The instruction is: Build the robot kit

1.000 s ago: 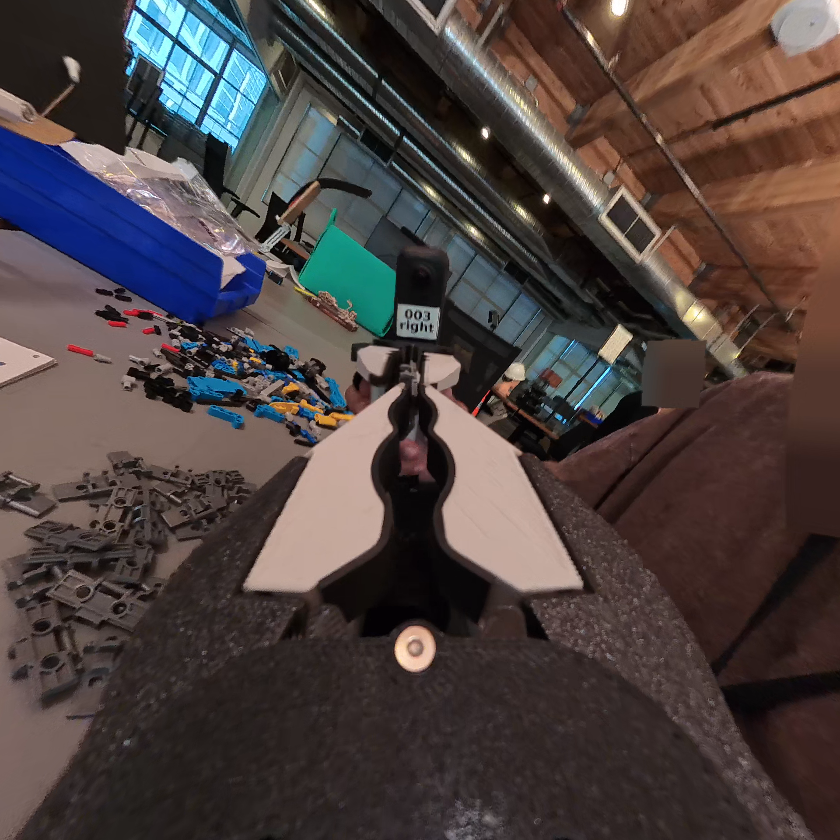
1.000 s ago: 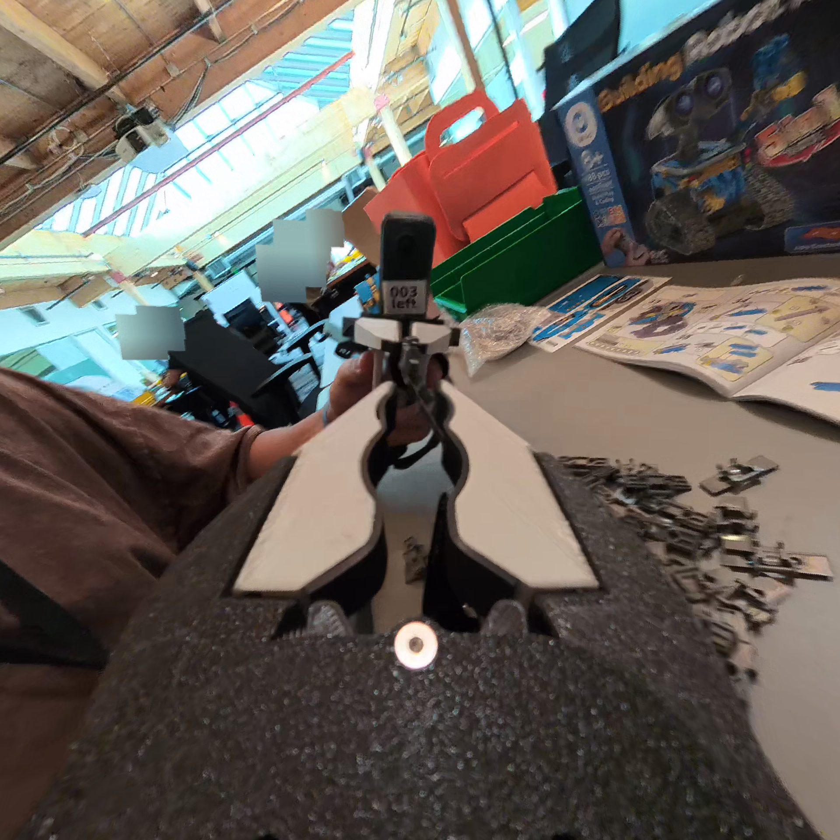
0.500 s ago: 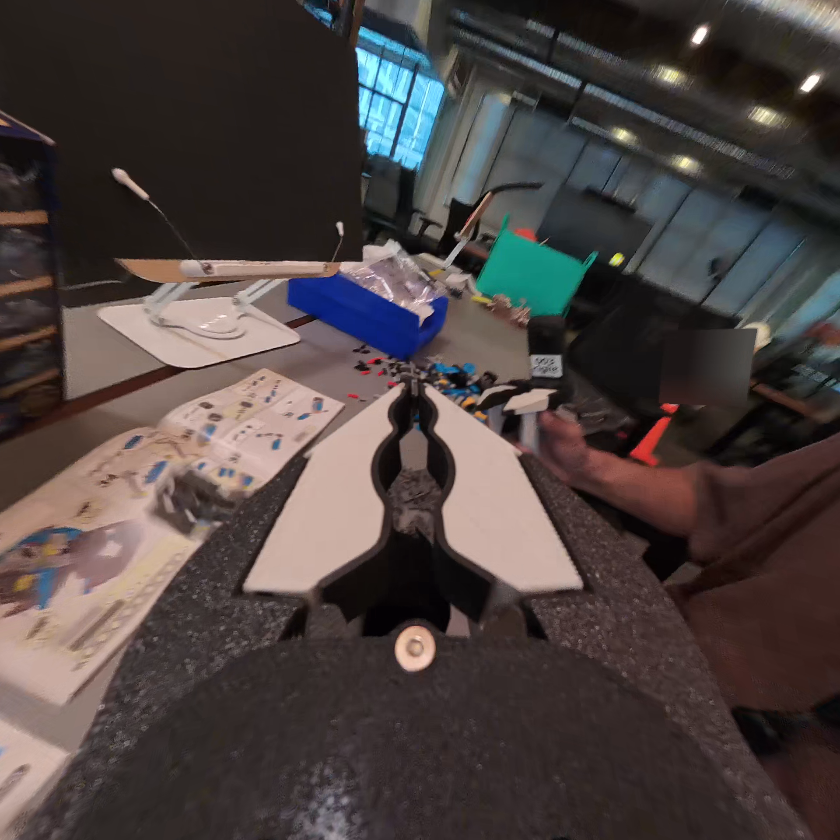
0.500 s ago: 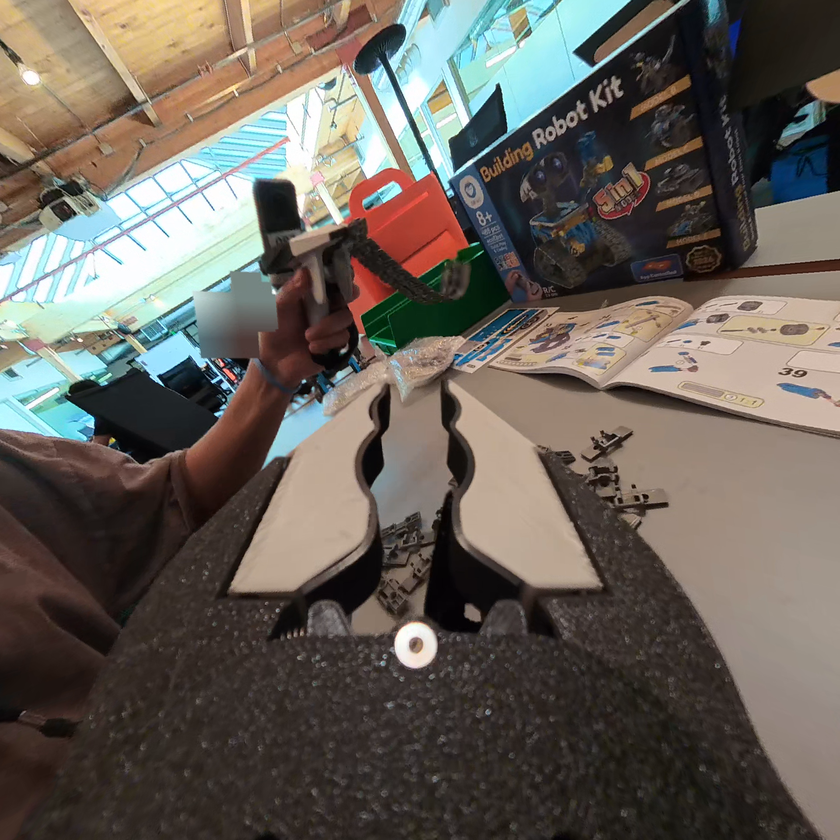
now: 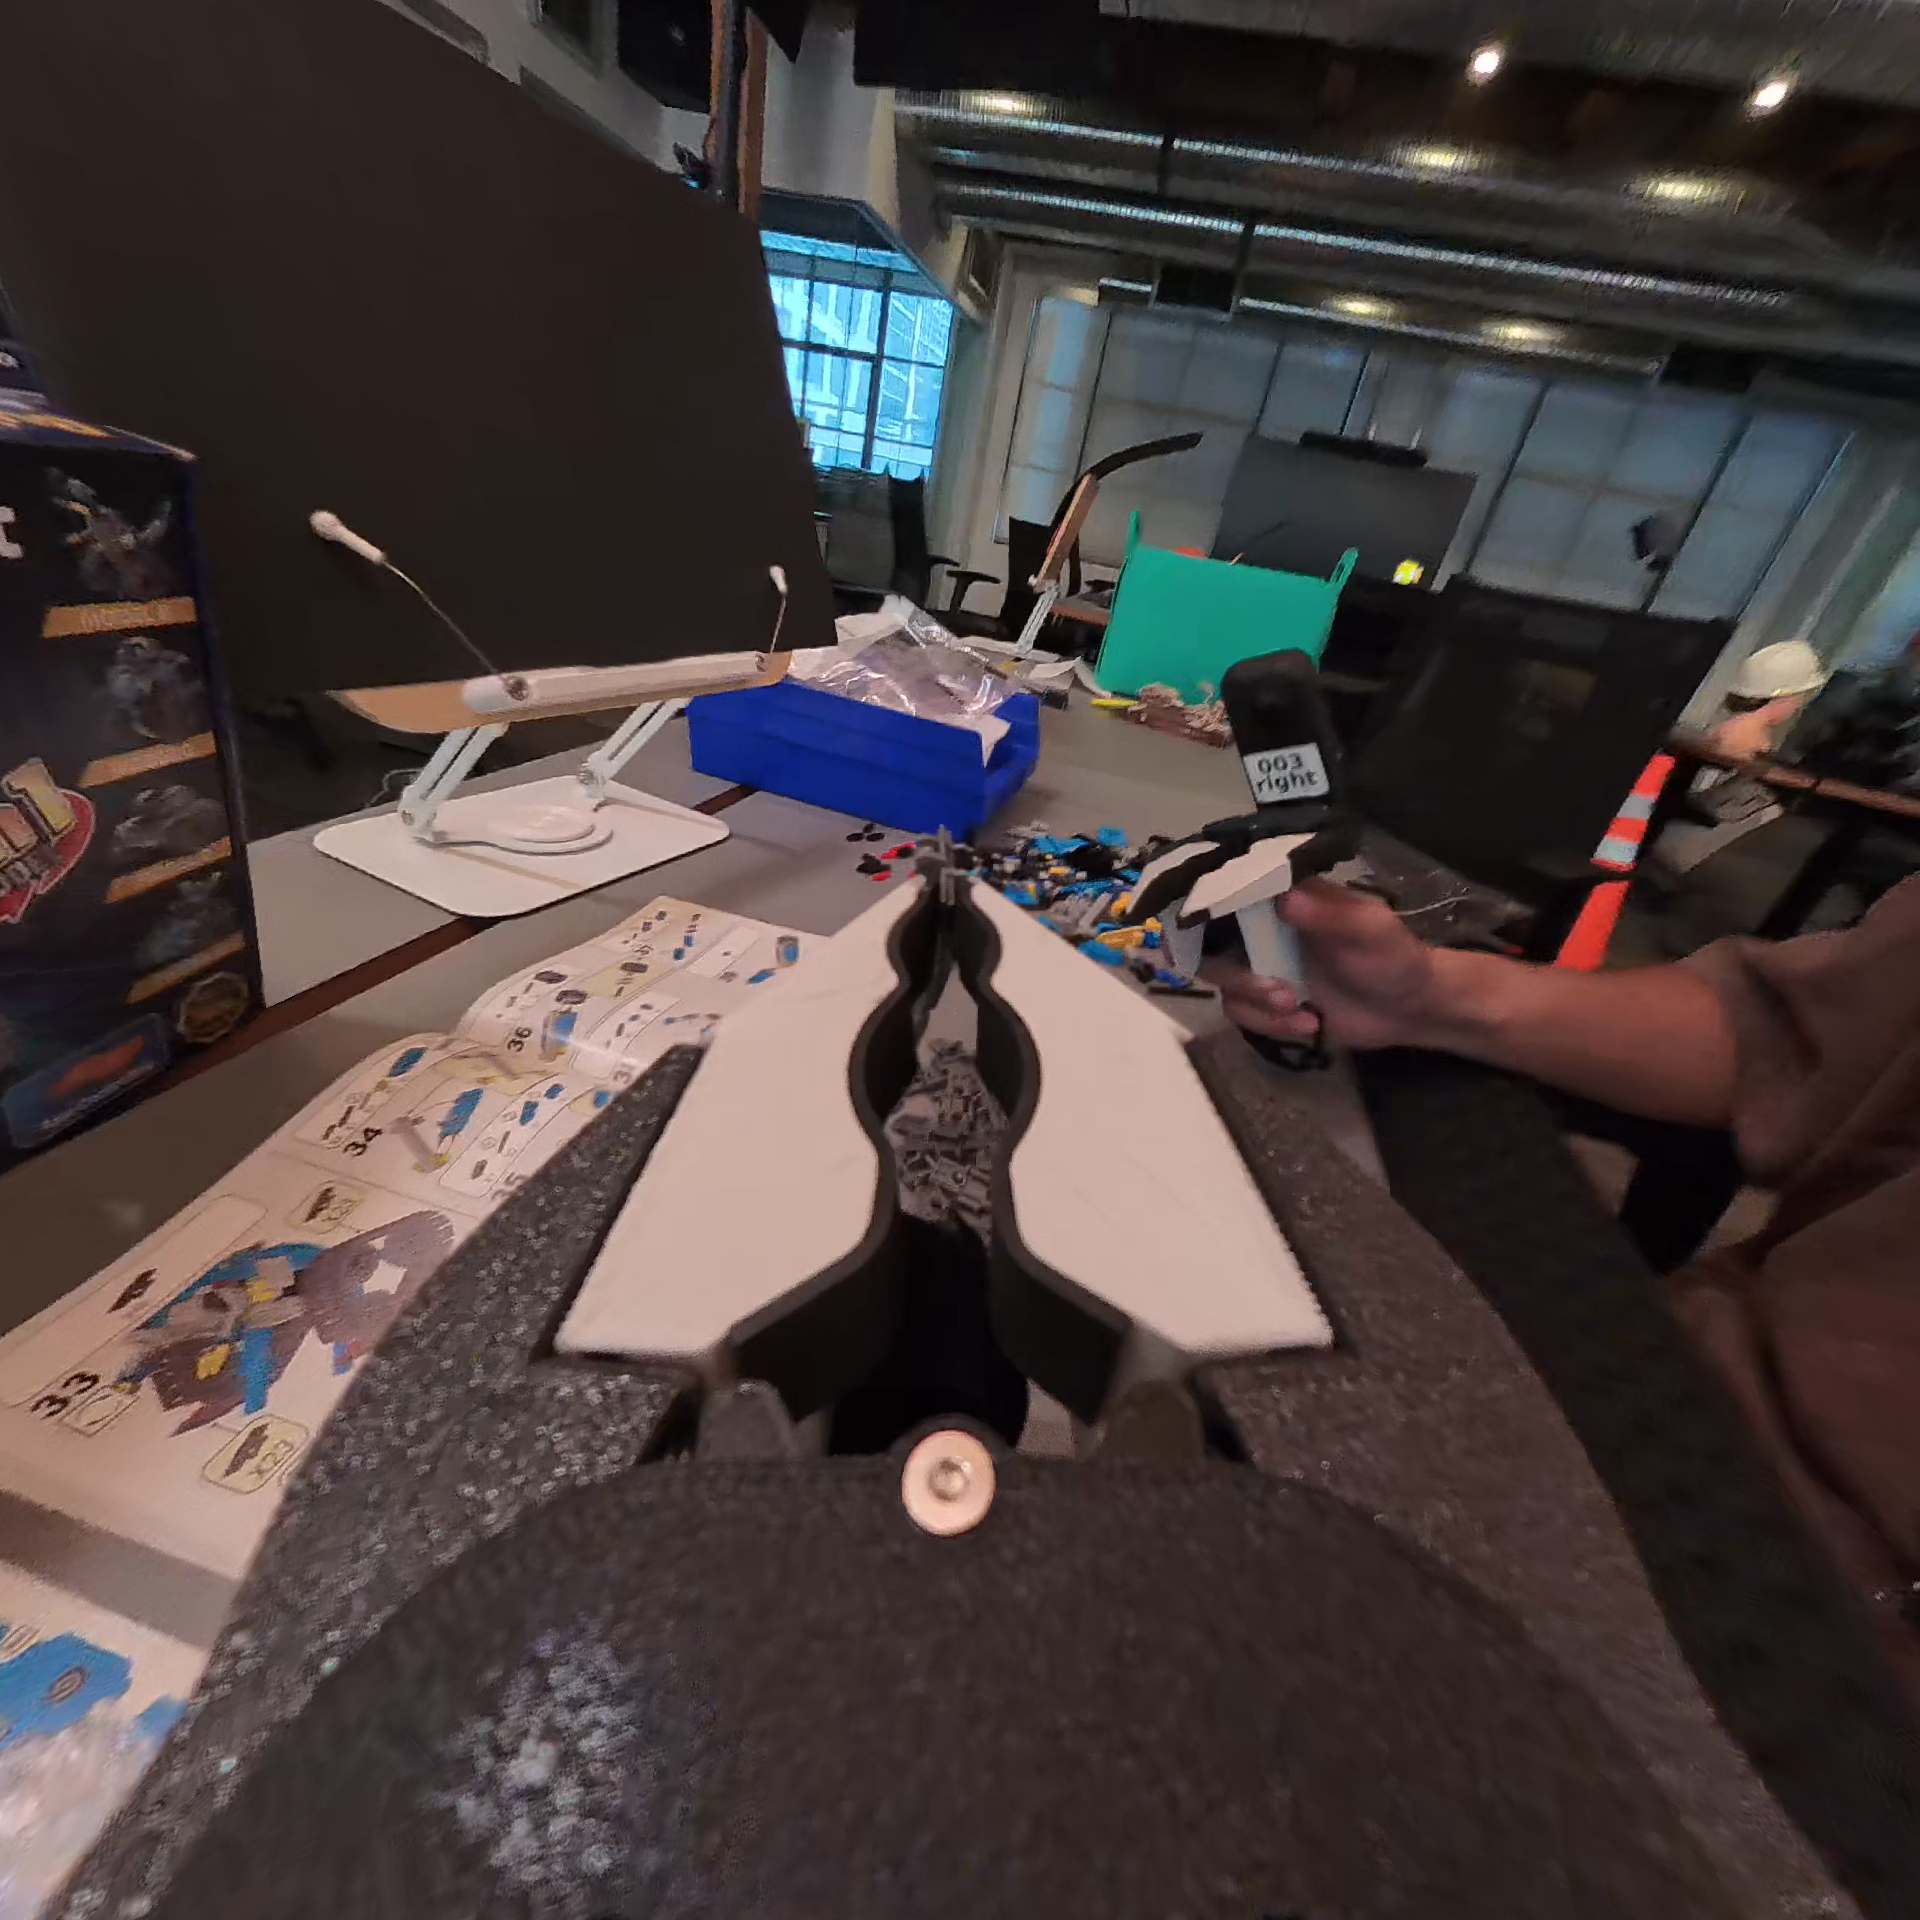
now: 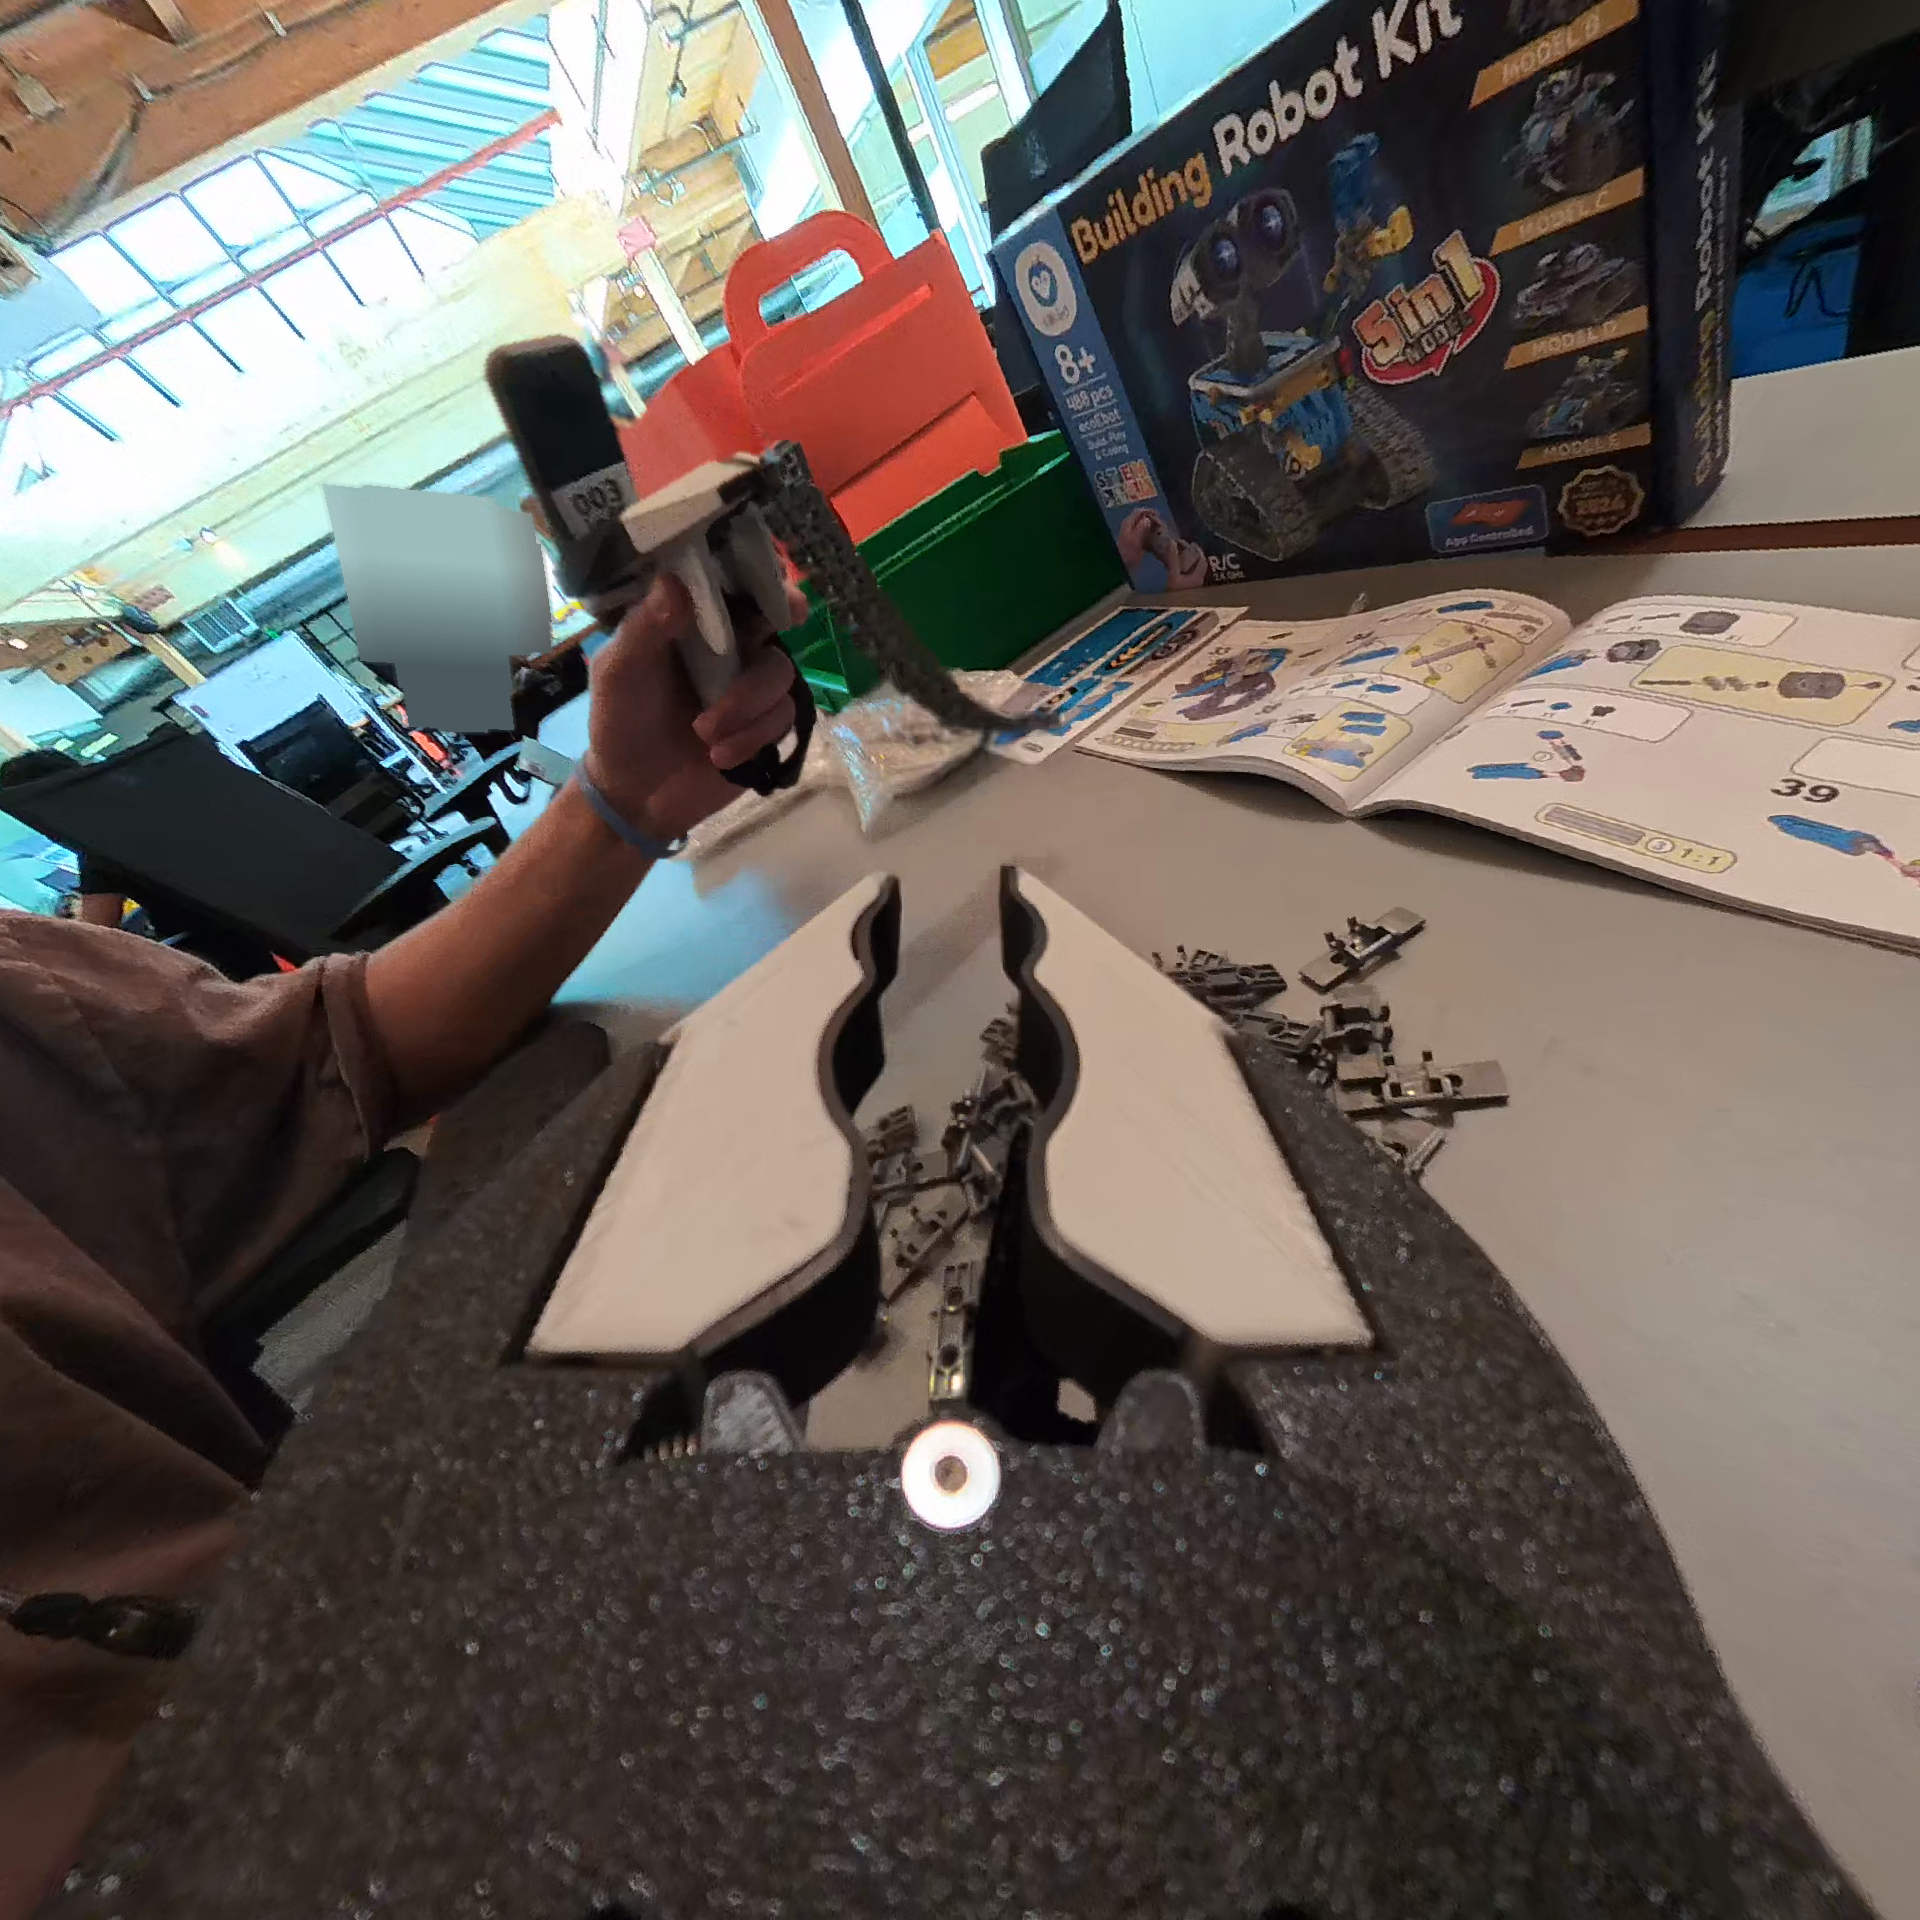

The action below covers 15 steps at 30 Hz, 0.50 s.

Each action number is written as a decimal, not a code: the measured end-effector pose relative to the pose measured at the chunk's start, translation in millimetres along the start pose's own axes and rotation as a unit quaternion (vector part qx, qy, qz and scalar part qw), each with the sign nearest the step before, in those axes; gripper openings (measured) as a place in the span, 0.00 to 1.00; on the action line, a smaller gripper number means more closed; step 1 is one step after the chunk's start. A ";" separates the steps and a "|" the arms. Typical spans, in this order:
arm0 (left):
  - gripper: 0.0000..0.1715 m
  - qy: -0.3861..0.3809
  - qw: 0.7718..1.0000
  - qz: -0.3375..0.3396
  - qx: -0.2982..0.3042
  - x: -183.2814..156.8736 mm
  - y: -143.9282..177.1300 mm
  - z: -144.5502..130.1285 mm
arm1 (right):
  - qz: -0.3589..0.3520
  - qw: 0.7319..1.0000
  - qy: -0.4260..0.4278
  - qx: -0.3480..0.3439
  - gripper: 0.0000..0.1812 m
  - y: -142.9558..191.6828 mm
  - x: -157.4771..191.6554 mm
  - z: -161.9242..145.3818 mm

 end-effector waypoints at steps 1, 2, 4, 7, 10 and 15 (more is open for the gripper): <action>0.01 -0.011 1.000 0.006 0.002 -2.5 0.1 -3.4 | -0.006 1.000 0.003 0.012 0.11 -1.0 -0.5 -2.2; 0.01 -0.024 1.000 0.018 0.001 -4.0 -0.1 -5.5 | -0.010 0.999 0.004 0.031 0.11 -2.8 -0.8 -5.7; 0.01 -0.047 0.998 0.050 -0.004 -4.6 -1.5 -7.3 | 0.011 0.995 -0.002 0.095 0.10 -8.3 4.4 -16.2; 0.01 -0.092 0.991 0.096 0.009 -5.0 -2.6 -11.2 | 0.023 0.979 0.031 0.199 0.09 -14.1 12.1 -35.4; 0.01 -0.129 0.984 0.122 0.027 -5.4 -3.6 -13.5 | -0.006 0.955 0.088 0.283 0.10 -7.9 12.9 -51.8; 0.01 -0.086 0.992 0.090 0.008 -7.7 -5.1 -12.6 | -0.034 0.938 0.119 0.325 0.09 5.7 10.6 -60.6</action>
Point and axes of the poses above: each gripper's, where its closed fingertips meet, y back along the fingers, z out of its top, x = y × z across the jaws, the point moved 8 cm from there along y, back along the fingers, and after that the axes turned 2 degrees about -y, right-handed, at the moved point
